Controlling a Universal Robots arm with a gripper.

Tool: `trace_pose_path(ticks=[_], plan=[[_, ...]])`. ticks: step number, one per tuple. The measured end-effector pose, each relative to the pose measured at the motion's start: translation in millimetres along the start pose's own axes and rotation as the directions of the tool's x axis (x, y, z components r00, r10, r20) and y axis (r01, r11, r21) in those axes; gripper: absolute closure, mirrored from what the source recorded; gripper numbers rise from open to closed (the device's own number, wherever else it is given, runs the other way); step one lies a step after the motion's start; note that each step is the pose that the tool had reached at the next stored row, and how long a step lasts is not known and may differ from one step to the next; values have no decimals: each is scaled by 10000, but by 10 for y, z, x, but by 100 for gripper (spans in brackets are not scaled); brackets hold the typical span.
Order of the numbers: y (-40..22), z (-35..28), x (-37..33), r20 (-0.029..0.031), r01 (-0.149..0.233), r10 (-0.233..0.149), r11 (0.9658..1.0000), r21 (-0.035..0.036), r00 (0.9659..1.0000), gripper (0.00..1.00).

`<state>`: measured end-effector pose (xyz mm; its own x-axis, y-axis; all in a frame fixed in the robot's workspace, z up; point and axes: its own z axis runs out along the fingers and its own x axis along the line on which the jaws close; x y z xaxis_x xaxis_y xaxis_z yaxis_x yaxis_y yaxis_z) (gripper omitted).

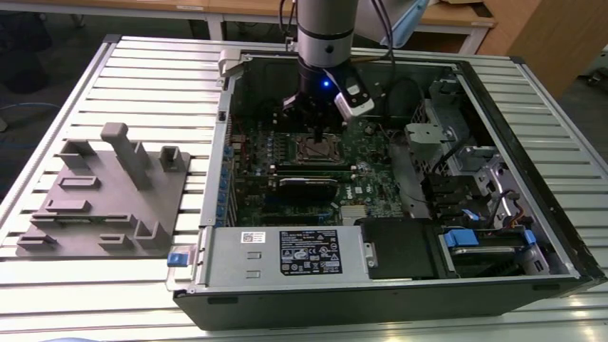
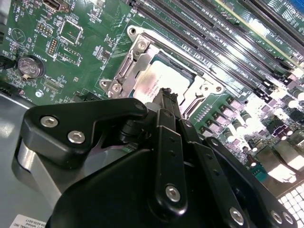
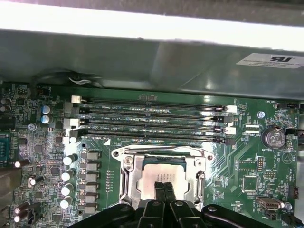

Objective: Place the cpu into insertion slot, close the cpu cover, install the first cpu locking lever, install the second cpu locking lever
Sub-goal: 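Install the second cpu locking lever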

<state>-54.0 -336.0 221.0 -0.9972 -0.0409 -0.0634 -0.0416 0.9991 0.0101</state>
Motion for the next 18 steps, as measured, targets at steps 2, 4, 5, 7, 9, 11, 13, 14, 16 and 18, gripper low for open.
trace_pose_path(ticks=[2,4,5,7,9,11,13,14,16,18], plan=[[0,0,0,1,0,0,10000,-3,10000,89],[0,-29,-2,0,1,-1,10000,0,10000,89],[0,-37,-2,0,0,0,10000,0,10000,89],[0,-41,-3,-17,1,-1,10000,3,10000,89],[0,-40,-3,-25,0,0,10000,3,10000,89],[0,-40,-3,-36,1,-1,10000,1,10000,89],[0,-40,-2,-41,0,0,10000,2,10000,89],[0,-41,-2,-43,-1,1,10000,2,10000,89],[0,-41,-3,-48,0,0,10000,2,10000,89],[0,-40,-3,-57,0,0,10000,1,10000,89]])
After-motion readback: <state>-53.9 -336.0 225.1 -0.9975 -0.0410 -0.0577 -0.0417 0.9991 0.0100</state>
